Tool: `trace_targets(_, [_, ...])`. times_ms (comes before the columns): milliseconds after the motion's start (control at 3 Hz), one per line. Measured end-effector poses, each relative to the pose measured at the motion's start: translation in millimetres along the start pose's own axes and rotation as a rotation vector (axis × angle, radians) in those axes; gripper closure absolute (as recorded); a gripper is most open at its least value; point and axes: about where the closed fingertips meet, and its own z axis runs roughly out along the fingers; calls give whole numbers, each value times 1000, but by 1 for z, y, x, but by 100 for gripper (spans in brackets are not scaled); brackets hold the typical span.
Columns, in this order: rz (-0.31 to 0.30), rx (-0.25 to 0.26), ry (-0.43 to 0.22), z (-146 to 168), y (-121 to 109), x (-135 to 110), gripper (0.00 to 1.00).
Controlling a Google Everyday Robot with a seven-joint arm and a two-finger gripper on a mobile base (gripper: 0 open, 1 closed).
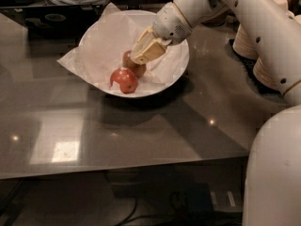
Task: Pick apple from white bowl
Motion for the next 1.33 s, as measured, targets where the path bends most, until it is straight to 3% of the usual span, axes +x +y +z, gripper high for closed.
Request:
trace_targets(333, [-9, -5, 5, 0, 5, -3, 43])
trace_targets(667, [-21, -11, 7, 0, 9, -8, 44])
trace_targets(1000, [-25, -17, 9, 2, 12, -9, 60])
trace_targets(1333, [-24, -24, 13, 4, 15, -8, 56])
